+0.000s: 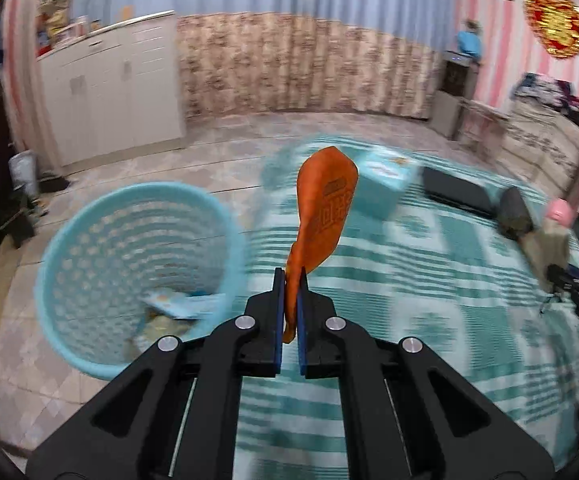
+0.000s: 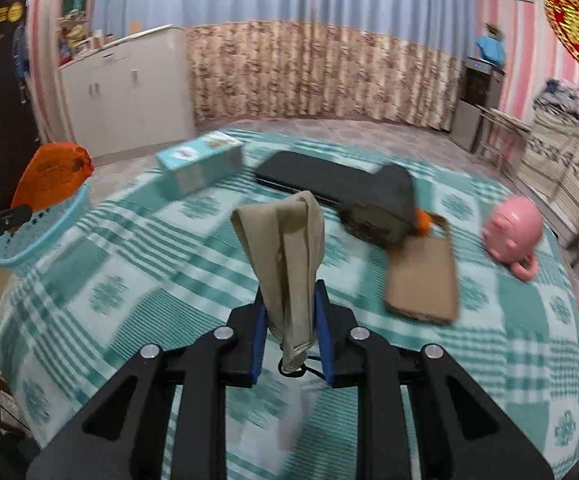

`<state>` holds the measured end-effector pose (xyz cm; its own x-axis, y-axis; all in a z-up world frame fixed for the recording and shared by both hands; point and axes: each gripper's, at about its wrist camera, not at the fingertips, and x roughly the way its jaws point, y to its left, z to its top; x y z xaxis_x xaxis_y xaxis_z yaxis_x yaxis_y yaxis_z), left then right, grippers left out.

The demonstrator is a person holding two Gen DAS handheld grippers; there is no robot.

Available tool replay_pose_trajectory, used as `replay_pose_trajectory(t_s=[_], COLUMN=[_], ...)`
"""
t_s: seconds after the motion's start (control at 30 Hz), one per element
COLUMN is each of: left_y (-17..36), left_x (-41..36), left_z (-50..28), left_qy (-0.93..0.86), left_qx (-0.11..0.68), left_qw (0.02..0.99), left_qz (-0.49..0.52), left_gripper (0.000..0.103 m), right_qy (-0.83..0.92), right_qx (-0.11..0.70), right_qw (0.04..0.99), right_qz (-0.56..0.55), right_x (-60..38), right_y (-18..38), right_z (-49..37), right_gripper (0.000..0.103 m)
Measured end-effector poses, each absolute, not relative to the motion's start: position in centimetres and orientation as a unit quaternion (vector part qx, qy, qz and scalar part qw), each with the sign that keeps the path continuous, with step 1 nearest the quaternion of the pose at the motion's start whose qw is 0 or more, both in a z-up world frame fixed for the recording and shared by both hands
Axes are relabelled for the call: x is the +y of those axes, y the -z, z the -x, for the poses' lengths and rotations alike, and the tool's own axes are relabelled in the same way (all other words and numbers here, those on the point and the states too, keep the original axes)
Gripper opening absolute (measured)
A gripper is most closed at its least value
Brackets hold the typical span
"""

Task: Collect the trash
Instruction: 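Drop the orange cloth into the blue basket with the left tool while the right tool carries the beige cloth, then lower the beige cloth over the blue basket with the right tool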

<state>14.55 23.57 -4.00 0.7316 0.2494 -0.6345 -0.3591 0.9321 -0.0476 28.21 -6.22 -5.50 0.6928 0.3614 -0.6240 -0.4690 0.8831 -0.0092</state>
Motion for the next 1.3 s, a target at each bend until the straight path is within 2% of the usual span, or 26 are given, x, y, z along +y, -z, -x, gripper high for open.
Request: replay_pose_trajectory(t_s=[0.27, 0.57, 0.6, 0.63, 0.7, 0.8, 0.87, 0.93, 1.13, 1.3], left_y=[3.6, 5.8, 5.8, 5.9, 5.9, 5.5, 5.4, 5.0, 3.1, 2.5], left_x=[34.1, 40.1, 40.4, 40.6, 40.8, 41.0, 41.1, 41.3, 41.0, 40.3], left_z=[-12.2, -12.7, -12.6, -12.6, -12.5, -11.9, -11.4, -11.0, -8.1, -6.0], left_qy=[-0.262, -0.284, -0.284, -0.283, -0.288, -0.286, -0.286, -0.289, -0.336, -0.364], left_qx=[0.324, 0.356, 0.359, 0.361, 0.357, 0.347, 0.343, 0.334, 0.288, 0.273], left_qw=[0.902, 0.881, 0.88, 0.878, 0.877, 0.881, 0.882, 0.884, 0.885, 0.881], left_qz=[0.114, 0.128, 0.132, 0.136, 0.144, 0.147, 0.15, 0.152, 0.145, 0.128], left_gripper=[0.004, 0.005, 0.013, 0.029, 0.05, 0.055, 0.062, 0.074, 0.091, 0.096], right_qy=[-0.261, -0.276, -0.278, -0.28, -0.283, -0.287, -0.291, -0.295, -0.317, -0.349], right_qx=[0.327, 0.326, 0.325, 0.323, 0.321, 0.319, 0.318, 0.317, 0.309, 0.297], right_qw=[0.904, 0.899, 0.899, 0.899, 0.898, 0.897, 0.895, 0.894, 0.888, 0.879], right_qz=[0.093, 0.094, 0.096, 0.099, 0.104, 0.109, 0.112, 0.113, 0.123, 0.128], right_x=[-1.8, 1.6, 1.9, 2.4, 3.0, 3.8, 4.3, 4.8, 7.4, 11.6], right_y=[5.6, 5.6, 5.5, 5.4, 5.3, 5.2, 5.2, 5.1, 4.7, 3.8], right_z=[-29.1, -29.4, -29.4, -29.4, -29.4, -29.3, -29.3, -29.2, -28.5, -28.0], right_gripper=[0.022, 0.022, 0.022, 0.022, 0.022, 0.022, 0.022, 0.022, 0.022, 0.022])
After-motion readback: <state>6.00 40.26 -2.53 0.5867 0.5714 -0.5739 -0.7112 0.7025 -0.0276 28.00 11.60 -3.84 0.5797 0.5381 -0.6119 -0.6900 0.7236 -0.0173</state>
